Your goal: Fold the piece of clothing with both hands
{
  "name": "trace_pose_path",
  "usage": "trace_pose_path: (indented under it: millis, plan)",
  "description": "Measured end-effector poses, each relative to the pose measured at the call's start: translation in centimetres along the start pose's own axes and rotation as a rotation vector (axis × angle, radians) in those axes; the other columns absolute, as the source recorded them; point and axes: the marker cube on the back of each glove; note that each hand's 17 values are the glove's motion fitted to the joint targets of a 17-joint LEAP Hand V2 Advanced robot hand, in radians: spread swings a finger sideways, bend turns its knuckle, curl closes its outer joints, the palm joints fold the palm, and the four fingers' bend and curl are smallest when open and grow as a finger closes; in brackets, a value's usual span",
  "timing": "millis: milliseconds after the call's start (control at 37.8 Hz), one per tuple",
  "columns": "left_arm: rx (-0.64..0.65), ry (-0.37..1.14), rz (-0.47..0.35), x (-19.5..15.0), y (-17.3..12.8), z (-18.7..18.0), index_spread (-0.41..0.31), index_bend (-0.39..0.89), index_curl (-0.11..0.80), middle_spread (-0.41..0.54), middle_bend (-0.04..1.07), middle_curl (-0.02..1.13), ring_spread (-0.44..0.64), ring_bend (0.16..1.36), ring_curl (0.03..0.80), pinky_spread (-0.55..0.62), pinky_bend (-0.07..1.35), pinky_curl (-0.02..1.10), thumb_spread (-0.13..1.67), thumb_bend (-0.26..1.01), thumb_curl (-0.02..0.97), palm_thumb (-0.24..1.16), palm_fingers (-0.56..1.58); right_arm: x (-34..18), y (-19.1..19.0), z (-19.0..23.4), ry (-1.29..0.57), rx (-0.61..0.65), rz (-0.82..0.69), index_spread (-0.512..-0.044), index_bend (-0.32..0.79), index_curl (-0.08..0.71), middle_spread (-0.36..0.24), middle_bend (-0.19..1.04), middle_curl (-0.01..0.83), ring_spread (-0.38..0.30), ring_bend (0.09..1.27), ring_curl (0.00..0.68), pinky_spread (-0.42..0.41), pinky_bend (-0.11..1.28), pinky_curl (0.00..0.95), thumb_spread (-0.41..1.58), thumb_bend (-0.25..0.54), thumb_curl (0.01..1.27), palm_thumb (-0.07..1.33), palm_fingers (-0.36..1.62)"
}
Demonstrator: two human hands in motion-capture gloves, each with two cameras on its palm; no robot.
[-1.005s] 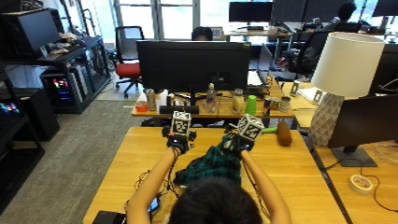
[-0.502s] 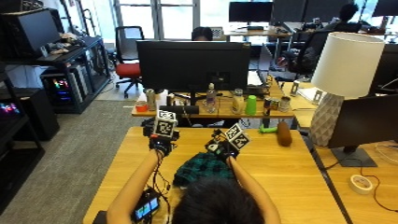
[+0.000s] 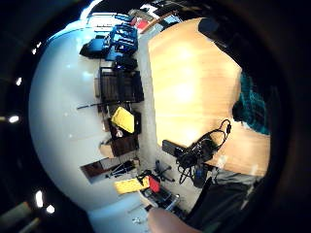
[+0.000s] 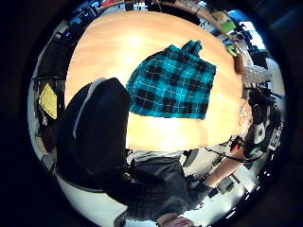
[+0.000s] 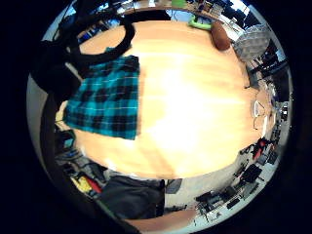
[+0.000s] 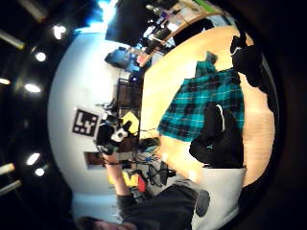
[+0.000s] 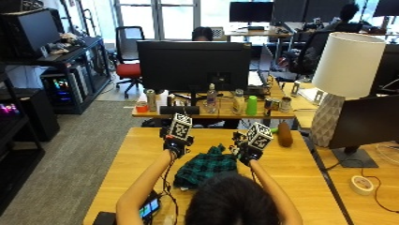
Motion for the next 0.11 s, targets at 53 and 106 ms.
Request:
trace_pose_path:
  millis: [53,106]
  plan:
    - [0.002,-0.018,0.01,0.6,-0.5,0.0,0.054,0.06,0.059,0.347,0.21,0.32,0.33,0.93,0.335,0.32,0.78,0.37,1.34,-0.01,0.215,0.23,-0.04,0.4,-1.4,1.2,-0.036,0.057,-0.132,-0.228,0.11,0.203,-0.076,0.3,0.482,-0.126,0.52,0.414,-0.147,0.54,0.376,1.03,-0.014,0.56,0.95,0.97]
    - [0.019,-0.028,0.022,1.0,-1.1,-0.1,0.054,0.06,0.058,0.346,0.21,0.32,0.33,0.93,0.332,0.32,0.78,0.36,1.34,-0.01,0.215,0.23,-0.04,0.7,-2.2,2.0,-0.057,0.076,-0.192,-0.228,0.12,0.212,-0.075,0.31,0.485,-0.117,0.49,0.409,-0.136,0.52,0.371,1.04,-0.019,0.55,0.94,0.95]
